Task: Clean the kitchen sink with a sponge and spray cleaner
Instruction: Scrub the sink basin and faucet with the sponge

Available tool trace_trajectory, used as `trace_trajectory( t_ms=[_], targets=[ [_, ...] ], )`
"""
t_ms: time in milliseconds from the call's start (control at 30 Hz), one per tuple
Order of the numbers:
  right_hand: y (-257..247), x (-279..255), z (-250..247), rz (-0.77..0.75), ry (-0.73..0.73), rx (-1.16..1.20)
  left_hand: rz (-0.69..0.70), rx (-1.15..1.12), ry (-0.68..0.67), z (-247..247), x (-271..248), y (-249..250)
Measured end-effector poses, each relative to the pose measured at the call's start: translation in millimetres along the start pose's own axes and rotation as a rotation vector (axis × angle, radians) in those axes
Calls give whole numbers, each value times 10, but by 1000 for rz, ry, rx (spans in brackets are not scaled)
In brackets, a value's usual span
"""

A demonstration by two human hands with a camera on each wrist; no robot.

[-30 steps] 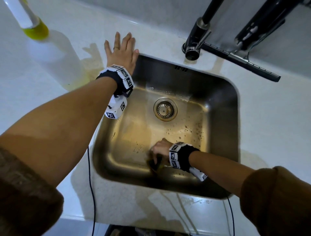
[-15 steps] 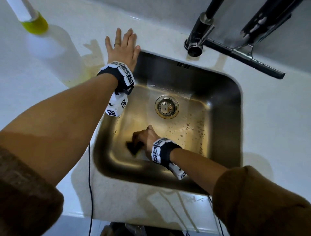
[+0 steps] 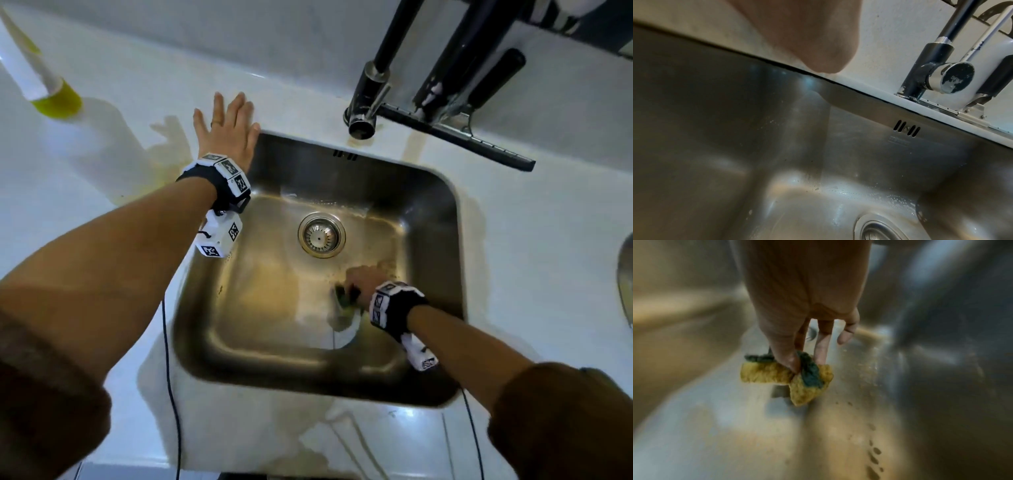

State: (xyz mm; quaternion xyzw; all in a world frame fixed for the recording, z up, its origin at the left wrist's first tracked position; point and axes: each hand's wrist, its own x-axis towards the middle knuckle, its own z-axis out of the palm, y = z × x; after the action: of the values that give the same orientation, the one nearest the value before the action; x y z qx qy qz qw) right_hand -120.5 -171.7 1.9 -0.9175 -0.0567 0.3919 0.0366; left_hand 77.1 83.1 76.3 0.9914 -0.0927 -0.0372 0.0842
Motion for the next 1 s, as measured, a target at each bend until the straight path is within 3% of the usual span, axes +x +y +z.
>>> trace_trajectory(
  t_ms=[100,167,300,367,433,533,667,767,933,1000],
  targets=[
    [175,-17,-172,109,384,624,-6,36,-17,-25,-1,0],
    [140,-100,-323,111,536,946,19,69,20,-68,-35,41],
    [13,-204,-593,-8,520,1269,263,-6,157,-122,-269,374],
    [13,-188,-668,-32,516,1221,431,-124,66,-18,-389,621],
    [17,-136,-719,-77,486,1194,439,-328,-176,118,-517,857],
    [46,-100,-837,-158,514,1156,132,-618,-522,306,-665,1183],
    [186,-144,-899,-276,529,1082,-132,-1011,-715,467,-721,1365],
    [419,-235,-964,-197,566,887,-187,-1158,-750,505,-745,1363],
    [994,-442,-1317,-37,1009,553,-422,-1096,-568,777,-696,1249],
    [1229,-444,-1398,81,1068,434,-465,-1055,-500,856,-740,1219]
  ],
)
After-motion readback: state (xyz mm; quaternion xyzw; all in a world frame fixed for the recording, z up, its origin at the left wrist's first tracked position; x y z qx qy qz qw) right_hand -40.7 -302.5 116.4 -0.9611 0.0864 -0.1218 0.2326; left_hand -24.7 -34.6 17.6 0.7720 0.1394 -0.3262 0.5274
